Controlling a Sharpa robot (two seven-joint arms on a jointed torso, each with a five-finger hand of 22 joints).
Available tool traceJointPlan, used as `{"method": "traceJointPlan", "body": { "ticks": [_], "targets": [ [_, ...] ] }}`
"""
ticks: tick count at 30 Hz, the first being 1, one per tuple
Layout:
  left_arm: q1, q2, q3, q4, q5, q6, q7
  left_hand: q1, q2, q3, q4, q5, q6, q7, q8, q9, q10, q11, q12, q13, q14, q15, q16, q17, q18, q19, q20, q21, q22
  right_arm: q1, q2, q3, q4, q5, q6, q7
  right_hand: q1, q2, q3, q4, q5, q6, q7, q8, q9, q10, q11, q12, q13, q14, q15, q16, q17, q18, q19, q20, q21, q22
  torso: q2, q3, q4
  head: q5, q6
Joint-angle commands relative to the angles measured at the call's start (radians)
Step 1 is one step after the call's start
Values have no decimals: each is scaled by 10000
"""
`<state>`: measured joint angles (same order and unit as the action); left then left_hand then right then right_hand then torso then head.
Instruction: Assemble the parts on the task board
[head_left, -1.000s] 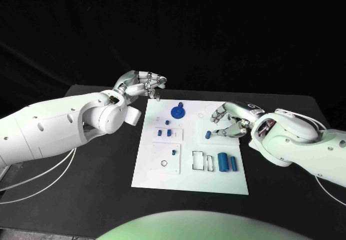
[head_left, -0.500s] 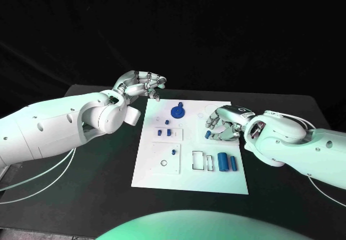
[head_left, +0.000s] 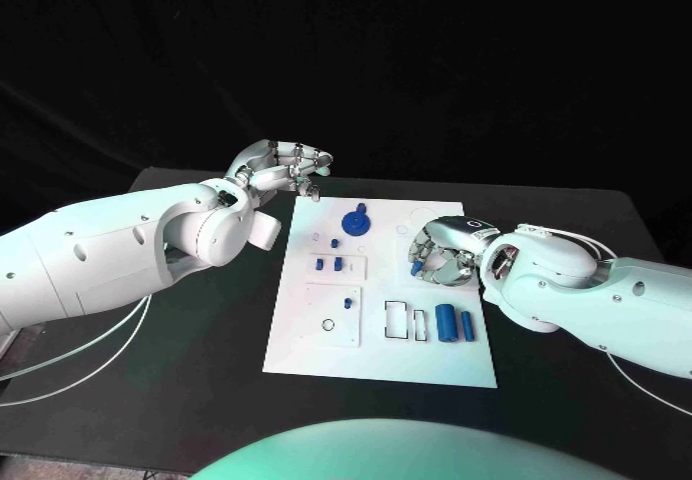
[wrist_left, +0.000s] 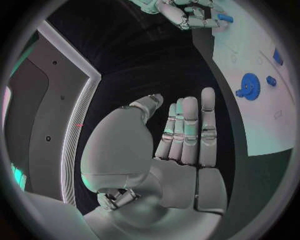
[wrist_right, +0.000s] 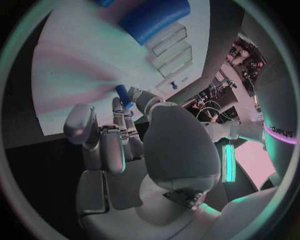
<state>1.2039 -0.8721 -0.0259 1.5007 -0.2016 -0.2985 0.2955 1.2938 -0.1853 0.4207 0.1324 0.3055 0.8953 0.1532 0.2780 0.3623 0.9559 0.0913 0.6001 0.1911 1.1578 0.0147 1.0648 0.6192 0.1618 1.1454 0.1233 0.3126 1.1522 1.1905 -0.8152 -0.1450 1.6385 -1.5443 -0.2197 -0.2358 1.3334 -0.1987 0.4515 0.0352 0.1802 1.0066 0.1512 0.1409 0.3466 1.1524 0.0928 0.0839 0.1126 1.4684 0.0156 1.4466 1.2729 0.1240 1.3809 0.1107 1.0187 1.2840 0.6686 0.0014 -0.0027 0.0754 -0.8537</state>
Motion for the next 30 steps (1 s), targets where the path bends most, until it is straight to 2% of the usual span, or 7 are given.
{"method": "traceJointPlan", "body": {
  "ticks": [1, 9, 11, 17, 23, 30],
  "targets": [
    [3, 3, 6, 34, -5, 132, 43, -3, 126, -5, 75, -7, -76, 25, -8, -10, -67, -14, -37, -12, -40, 56, -27, -10, 164, 62, 4, -58, -10, -27, 53, -8, -60, -217, 239, -21, -42, -105, 166, 27, 14, 118, 13, 76, -20, 95, 2, -65, -29, 409, -59, 43, 19, -149, 56, -11, 67, 28, -3, 4, -2, 8, -19],
    [3, -17, 6, 50, -5, 124, 34, -5, 131, -7, 80, -7, -77, 26, -8, -10, -68, -13, -37, -13, -43, 57, -28, -13, 164, 63, 5, -60, -11, -73, 141, -13, -184, -233, 183, -23, -31, -107, 775, 92, -280, 248, -6, 145, -35, 296, -25, -141, -84, 427, -76, 92, 100, -164, 94, -23, 164, 111, -2, 6, -4, 19, -42],
    [3, -21, 6, 55, -5, 121, 31, -6, 136, -9, 85, -7, -77, 26, -7, -10, -69, -12, -37, -14, -39, 57, -23, -5, 164, 64, 6, -62, -11, -85, 153, -14, -189, -234, 133, -21, -71, -69, 963, 146, -422, 321, -35, 195, -18, 416, -52, -128, -83, 435, -95, 110, 130, -172, 113, -34, 216, 149, -3, 6, -3, 24, -56],
    [4, -27, 6, 63, -5, 112, 27, -6, 136, -9, 85, -7, -77, 26, -7, -10, -69, -12, -37, -14, -39, 57, -23, -5, 164, 64, 6, -62, -11, -104, 170, -14, -197, -235, -95, -38, -136, -31, 1232, 213, -487, 547, -142, 363, 71, 748, -159, -72, -36, 454, -175, 150, 200, -184, 152, -95, 312, 222, -6, 4, -7, 21, -55],
    [4, -26, 6, 64, -5, 104, 20, -9, 151, -11, 98, -6, -79, 27, -5, -10, -72, -11, -37, -16, -43, 59, -25, -11, 164, 66, 8, -67, -12, -119, 165, -14, -161, -235, -822, -148, -160, 71, 1412, 254, -525, 790, -282, 587, 233, 1091, -291, -24, 49, 475, -286, 187, 265, -202, 198, -190, 418, 301, -15, 3, -8, 8, -65],
    [4, -20, 6, 50, -5, 99, 14, -9, 151, -11, 98, -6, -79, 27, -5, -10, -72, -11, -37, -16, -43, 59, -25, -11, 164, 66, 8, -67, -12, -128, -10, -9, 81, -231, -1553, -273, -43, 158, 1586, 160, -608, 892, -349, 750, 396, 1284, -374, -11, 133, 495, -356, 221, 325, -221, 244, -261, 521, 375, -20, -3, -6, -9, -63]
  ]
}}
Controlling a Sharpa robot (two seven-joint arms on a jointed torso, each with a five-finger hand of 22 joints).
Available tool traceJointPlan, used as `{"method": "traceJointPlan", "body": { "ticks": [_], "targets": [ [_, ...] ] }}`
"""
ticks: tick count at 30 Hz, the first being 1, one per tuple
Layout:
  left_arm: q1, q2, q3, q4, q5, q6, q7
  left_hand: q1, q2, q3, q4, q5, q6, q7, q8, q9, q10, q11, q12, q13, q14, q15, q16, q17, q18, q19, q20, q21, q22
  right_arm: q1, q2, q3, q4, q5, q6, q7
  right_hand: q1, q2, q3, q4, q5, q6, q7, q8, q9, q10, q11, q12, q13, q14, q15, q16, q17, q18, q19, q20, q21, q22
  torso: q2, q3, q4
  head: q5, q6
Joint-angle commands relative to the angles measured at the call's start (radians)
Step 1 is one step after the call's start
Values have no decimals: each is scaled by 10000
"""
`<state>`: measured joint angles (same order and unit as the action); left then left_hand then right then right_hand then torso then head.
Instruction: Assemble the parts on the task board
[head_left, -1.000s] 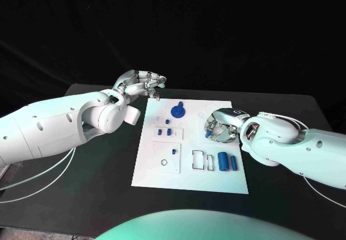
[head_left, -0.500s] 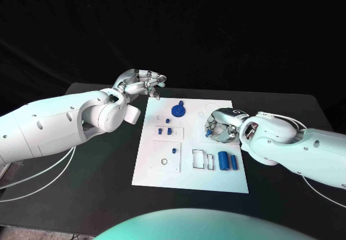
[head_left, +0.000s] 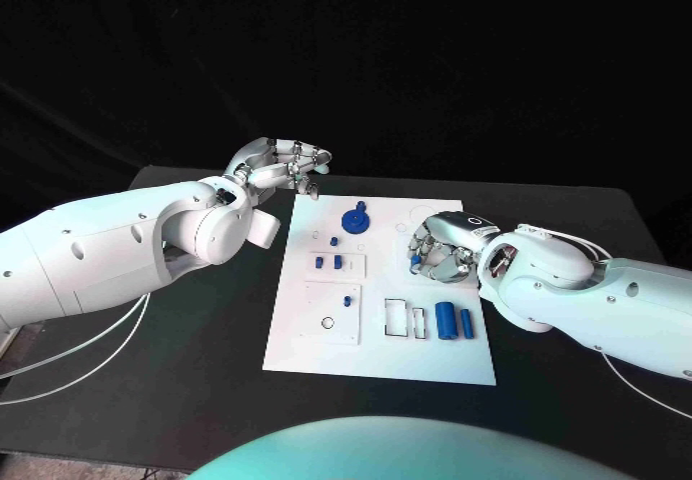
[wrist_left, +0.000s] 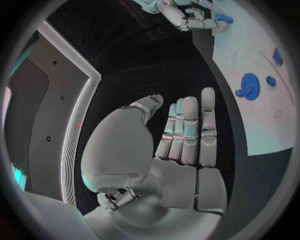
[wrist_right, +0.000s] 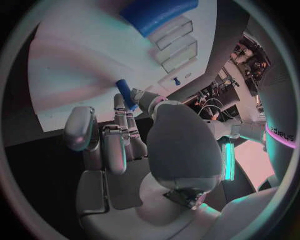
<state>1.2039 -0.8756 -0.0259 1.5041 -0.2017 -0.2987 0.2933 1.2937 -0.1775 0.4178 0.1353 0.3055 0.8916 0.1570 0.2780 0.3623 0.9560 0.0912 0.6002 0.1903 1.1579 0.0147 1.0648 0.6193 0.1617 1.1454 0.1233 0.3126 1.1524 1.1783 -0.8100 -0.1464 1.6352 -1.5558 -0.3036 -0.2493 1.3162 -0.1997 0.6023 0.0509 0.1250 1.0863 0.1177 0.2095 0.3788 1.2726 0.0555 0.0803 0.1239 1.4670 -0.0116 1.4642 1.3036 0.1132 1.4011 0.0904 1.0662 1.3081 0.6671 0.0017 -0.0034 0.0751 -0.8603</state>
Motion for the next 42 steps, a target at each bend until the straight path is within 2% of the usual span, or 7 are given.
{"method": "traceJointPlan", "body": {
  "ticks": [1, 12, 16, 19, 29, 36, 42],
  "targets": [
    [4, 17, 7, 12, -4, 100, 35, -8, 73, 17, 69, -6, -42, -11, -5, -10, -73, -10, -38, -8, -43, 59, -24, -12, 165, 66, 8, -67, -13, -1, -114, 9, 181, -99, -775, -150, 134, 171, 85, -1, -58, 98, -17, 71, 82, 88, -4, 25, 24, 507, -86, 41, 9, -114, 45, -60, 56, 140, -6, -6, -2, -6, 3],
    [4, 55, 7, -87, -4, 102, 38, -3, 91, 18, 78, -4, -41, -12, -2, -9, -77, -10, -38, -11, -41, 60, -18, -3, 166, 69, 10, -72, -14, 226, -675, 81, 1409, 237, -969, -185, 166, 180, 132, -40, -57, 104, -25, 116, 138, 113, -17, 10, 47, 509, -102, 45, 16, -115, 47, -78, 59, 150, -10, -18, -21, 45, 20],
    [4, 86, 7, -137, -4, 115, 42, -3, 91, 18, 78, -4, -41, -12, -2, -9, -77, -10, -38, -11, -41, 60, -18, -3, 166, 69, 10, -72, -14, 238, -520, 88, 1883, 268, -900, -158, 178, 177, 152, -58, -24, 94, -22, 127, 158, 113, -17, -1, 54, 509, -105, 46, 17, -119, 52, -84, 73, 161, -3, 3, 1, 92, 22],
    [4, 119, 7, -164, -4, 122, 42, -3, 91, 18, 78, -4, -41, -12, -2, -9, -77, -10, -38, -11, -41, 60, -18, -3, 166, 69, 10, -72, -14, 201, -172, 87, 2078, 245, -813, -141, 158, 167, 163, -58, 10, 71, -12, 136, 183, 108, -8, -19, 62, 508, -103, 45, 10, -116, 44, -88, 52, 155, 1, 2, -7, 169, 19],
    [4, 192, 7, -184, -4, 149, 23, -1, 106, 19, 86, -3, -40, -13, 1, -8, -79, -10, -38, -14, -40, 60, -14, 3, 166, 71, 11, -76, -15, -116, 922, 82, 2273, 19, -729, 16, 171, 152, 222, -116, 160, 16, 0, 166, 251, 108, -6, -55, 87, 501, -101, 31, -29, -108, 27, -94, 0, 143, 16, -9, 24, 309, -6],
    [5, 247, 7, -190, -4, 173, 4, 3, 123, 19, 95, -2, -39, -14, 5, -7, -83, -10, -37, -16, -49, 61, -21, -12, 167, 73, 12, -81, -16, -373, 1426, 1, 1851, 53, -351, -34, 157, 148, 225, -116, 169, 4, 6, 168, 260, 105, 0, -61, 91, 497, -99, 24, -49, -101, 15, -94, -37, 127, 4, -24, 7, 451, -54],
    [6, 252, 8, -181, -4, 179, -14, 3, 123, 19, 95, -2, -39, -14, 5, -7, -83, -10, -37, -16, -49, 61, -21, -12, 167, 73, 12, -81, -16, -681, 1660, -30, 1605, 4, -243, -30, 161, 149, 231, -124, 174, -1, 6, 170, 266, 104, -1, -64, 93, 495, -98, 20, -60, -101, 14, -93, -38, 127, 10, 6, 13, 533, -95]
  ]
}}
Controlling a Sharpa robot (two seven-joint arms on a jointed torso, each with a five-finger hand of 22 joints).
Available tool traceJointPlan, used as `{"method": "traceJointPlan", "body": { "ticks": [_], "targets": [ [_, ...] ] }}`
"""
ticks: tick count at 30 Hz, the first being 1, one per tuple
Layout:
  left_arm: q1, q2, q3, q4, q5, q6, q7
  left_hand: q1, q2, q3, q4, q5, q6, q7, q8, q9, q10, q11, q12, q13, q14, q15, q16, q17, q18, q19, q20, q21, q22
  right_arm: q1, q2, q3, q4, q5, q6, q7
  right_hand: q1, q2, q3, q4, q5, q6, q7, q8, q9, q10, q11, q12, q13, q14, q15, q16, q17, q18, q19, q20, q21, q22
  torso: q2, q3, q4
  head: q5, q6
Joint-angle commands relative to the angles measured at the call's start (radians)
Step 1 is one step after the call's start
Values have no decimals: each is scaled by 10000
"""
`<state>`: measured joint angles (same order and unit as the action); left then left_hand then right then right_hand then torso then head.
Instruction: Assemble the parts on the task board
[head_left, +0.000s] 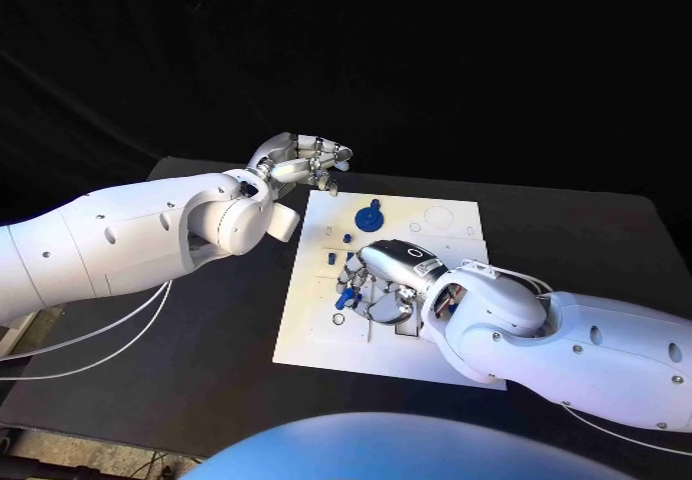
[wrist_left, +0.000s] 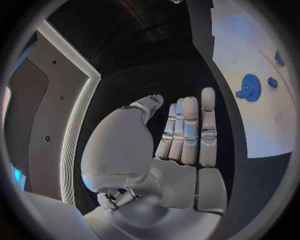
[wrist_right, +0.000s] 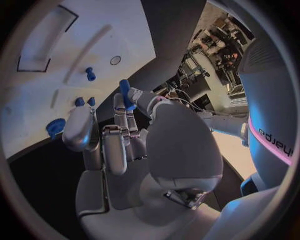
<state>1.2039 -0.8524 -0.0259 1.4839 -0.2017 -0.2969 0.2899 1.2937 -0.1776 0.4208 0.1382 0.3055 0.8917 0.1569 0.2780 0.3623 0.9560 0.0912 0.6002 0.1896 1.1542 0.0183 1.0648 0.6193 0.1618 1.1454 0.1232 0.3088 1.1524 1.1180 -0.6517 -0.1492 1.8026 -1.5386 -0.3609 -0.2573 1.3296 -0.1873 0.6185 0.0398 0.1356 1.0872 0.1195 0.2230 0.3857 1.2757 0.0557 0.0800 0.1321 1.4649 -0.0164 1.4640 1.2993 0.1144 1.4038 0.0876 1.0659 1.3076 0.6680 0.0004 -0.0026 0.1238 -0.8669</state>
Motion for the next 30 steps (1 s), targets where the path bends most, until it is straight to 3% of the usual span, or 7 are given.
{"method": "traceJointPlan", "body": {
  "ticks": [1, 13, 30],
  "targets": [
    [6, 17, 7, 21, -4, 160, 18, 3, 123, -11, 66, -2, -40, -13, 5, -7, -83, -10, -37, -9, -12, 25, -21, -13, 166, 73, 12, -43, -17, -123, 124, -6, -118, -193, 364, 50, 27, 25, 70, -13, 69, -10, -12, 35, 197, 74, -3, -62, 10, 516, -51, 22, -16, -113, -13, -66, -34, 133, -1, 22, 8, 60, -36],
    [7, 12, 7, 42, -8, 161, 4, 4, 125, -15, 70, -4, -40, -13, 6, -7, -86, -9, -37, -10, -16, 25, -22, -16, 166, 74, 13, -47, -17, -310, 424, -36, -660, -563, 492, -75, 29, 18, 77, -30, 73, -23, -9, 40, 209, 72, -2, -68, 16, 512, -50, 13, -38, -111, -18, -66, -48, 129, -4, 21, -11, 160, -58],
    [6, 13, 7, 55, -12, 165, -12, 4, 125, -15, 70, -4, -40, -13, 6, -7, -86, -9, -37, -10, -16, 25, -22, -16, 166, 74, 13, -47, -17, -481, 673, -53, -962, -727, 595, -91, 29, 18, 86, -45, 77, -27, -8, 50, 226, 77, -1, -70, 23, 510, -50, 10, -47, -110, -21, -66, -54, 129, -6, 10, -11, 211, -58]
  ]
}}
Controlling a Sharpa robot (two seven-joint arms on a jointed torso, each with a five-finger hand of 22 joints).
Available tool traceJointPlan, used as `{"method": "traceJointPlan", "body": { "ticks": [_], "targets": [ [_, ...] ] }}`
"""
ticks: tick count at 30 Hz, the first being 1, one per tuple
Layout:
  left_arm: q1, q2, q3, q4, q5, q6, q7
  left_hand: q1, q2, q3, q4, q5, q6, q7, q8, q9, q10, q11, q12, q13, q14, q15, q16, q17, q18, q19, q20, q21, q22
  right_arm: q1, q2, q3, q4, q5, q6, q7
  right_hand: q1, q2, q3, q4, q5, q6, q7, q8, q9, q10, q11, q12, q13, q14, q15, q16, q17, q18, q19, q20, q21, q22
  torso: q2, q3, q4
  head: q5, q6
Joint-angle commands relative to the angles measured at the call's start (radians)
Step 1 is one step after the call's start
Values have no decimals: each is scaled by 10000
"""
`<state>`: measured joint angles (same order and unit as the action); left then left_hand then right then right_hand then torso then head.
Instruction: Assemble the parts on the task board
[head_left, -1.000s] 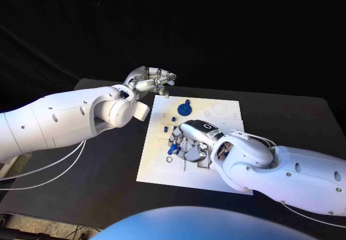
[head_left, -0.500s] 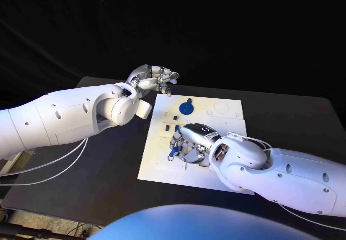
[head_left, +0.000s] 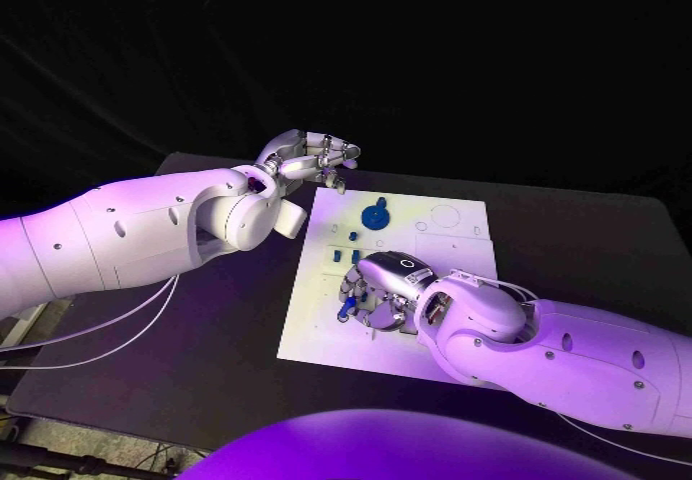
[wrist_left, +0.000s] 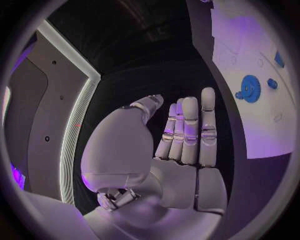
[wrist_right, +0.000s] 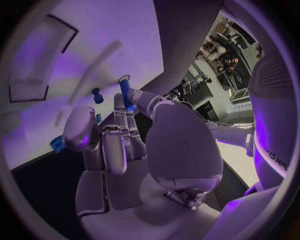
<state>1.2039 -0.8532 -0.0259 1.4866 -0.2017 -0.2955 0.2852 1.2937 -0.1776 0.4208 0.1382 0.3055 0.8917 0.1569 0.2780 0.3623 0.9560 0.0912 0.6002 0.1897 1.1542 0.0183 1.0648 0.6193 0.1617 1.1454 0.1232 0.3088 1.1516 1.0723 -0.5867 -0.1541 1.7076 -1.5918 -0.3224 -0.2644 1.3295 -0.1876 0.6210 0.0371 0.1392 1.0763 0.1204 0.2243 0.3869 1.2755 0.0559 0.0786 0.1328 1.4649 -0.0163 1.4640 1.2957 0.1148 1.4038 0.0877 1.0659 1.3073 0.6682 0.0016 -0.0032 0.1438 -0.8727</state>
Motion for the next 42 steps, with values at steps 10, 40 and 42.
{"method": "traceJointPlan", "body": {
  "ticks": [10, 40, 42],
  "targets": [
    [5, 28, 6, 28, -13, 154, 25, 4, 125, -15, 70, -4, -41, -13, 6, -7, -86, -9, -37, -12, -16, 26, -22, -16, 167, 74, 13, -47, -9, -66, 76, -13, -55, -200, 352, -39, 30, 20, 60, -18, 41, 83, -17, 37, 213, 79, -4, -56, 16, 510, -50, 11, -11, -114, -20, -67, -54, 132, -7, -4, -1, 12, 1],
    [6, 14, 6, 31, -29, 152, -28, 11, 130, -37, 89, -14, -45, -12, 13, -6, -106, -5, -37, -20, -30, 29, -25, -26, 168, 79, 17, -64, -12, -107, 179, -50, -9, -444, 428, -306, -757, -639, -211, 115, 102, -1086, 228, -474, 163, -178, 181, -68, 186, 492, 106, 8, -51, -80, -109, 72, -288, 88, -11, -4, -8, 21, 1],
    [6, 14, 6, 29, -29, 154, -30, 11, 130, -37, 89, -14, -45, -12, 13, -6, -106, -5, -37, -20, -30, 29, -25, -26, 168, 79, 17, -64, -12, -108, 145, -50, 24, -459, 302, -322, -767, -683, -234, 109, 119, -1287, 222, -578, 116, -171, 146, -56, 214, 491, 88, 9, -55, -78, -102, 66, -278, 98, -11, -1, -9, 18, 1]
  ]
}}
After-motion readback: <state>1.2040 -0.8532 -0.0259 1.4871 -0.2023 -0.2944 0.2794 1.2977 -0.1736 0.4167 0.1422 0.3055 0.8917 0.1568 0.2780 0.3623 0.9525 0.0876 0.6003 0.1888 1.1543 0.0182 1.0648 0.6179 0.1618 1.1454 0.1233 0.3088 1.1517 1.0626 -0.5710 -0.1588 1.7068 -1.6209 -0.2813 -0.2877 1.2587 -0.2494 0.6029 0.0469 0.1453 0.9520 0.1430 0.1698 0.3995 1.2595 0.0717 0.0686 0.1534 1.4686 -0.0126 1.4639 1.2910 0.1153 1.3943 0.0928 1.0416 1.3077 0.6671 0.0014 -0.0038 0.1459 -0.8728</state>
